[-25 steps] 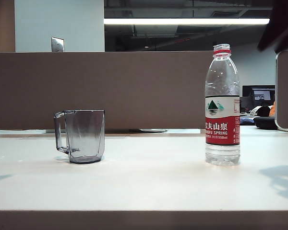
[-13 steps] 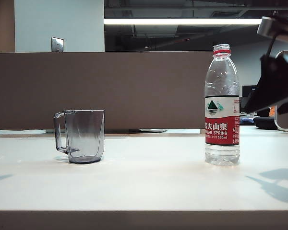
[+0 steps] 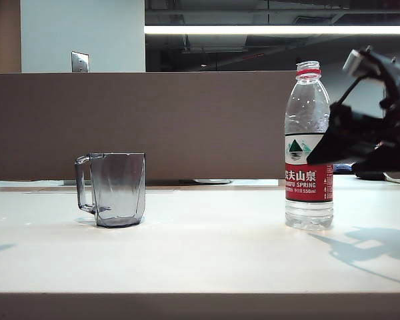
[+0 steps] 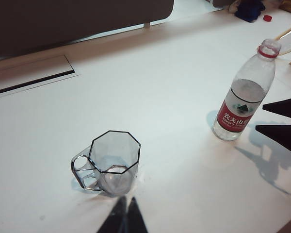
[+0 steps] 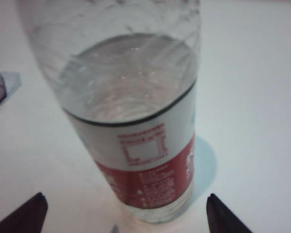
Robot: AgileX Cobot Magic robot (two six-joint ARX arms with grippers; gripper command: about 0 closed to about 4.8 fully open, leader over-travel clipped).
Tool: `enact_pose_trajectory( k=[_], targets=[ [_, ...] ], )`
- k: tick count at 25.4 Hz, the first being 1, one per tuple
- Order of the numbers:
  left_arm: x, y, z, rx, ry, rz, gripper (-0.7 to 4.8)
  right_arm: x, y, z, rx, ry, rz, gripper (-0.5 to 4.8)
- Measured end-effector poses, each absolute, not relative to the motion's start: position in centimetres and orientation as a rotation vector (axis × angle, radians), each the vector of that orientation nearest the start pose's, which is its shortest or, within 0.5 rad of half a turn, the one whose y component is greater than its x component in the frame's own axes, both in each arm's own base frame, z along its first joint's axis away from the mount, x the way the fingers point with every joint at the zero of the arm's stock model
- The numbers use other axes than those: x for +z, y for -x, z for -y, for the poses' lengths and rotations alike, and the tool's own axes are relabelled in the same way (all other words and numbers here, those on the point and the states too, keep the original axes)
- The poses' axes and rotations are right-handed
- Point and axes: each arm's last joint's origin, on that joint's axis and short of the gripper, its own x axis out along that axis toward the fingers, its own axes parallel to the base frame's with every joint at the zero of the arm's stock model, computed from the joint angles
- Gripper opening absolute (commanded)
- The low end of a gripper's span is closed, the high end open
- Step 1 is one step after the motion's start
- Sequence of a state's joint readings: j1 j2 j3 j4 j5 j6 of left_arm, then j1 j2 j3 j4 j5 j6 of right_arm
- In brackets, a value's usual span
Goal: Pick up the mineral water bottle on the table and pour water into the mug until it's half full.
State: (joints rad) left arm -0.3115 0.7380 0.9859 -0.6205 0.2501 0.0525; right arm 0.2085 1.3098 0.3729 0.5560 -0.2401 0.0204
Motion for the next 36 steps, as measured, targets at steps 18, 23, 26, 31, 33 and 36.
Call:
enact_pose_trajectory(
  k=[18,23,26,31,33,36],
  targets=[
    [36.2,-12.7,4.8,-0.564,-0.063,-0.393,-0.05,16.1,-27.6,-6.6,0.447,-0.053,-0.282,4.79],
    [36.2,-12.7,4.8,-0.564,-0.063,-0.392,-0.05,15.5,-27.7,-6.6,0.446,-0.054,-0.307,4.79],
    [36.2,-12.7,4.8,-0.564,-0.063,-0.393,-0.05,15.1,-27.8,-6.6,0.446,-0.054,-0.321,4.79],
    [36.2,-12.7,4.8,-0.564,-0.063,-0.393,-0.05,15.1,-27.8,-6.6,0.446,-0.054,-0.321,4.10],
    [36.2,-12.7,4.8,-0.564,-0.063,-0.392,-0.05,15.1,-27.8,-6.6,0.449,-0.055,-0.321,3.74],
    [36.2,-12.7,4.8,-0.564,-0.063,-0.393,-0.05,15.1,-27.8,-6.6,0.451,-0.054,-0.320,3.35]
  ],
)
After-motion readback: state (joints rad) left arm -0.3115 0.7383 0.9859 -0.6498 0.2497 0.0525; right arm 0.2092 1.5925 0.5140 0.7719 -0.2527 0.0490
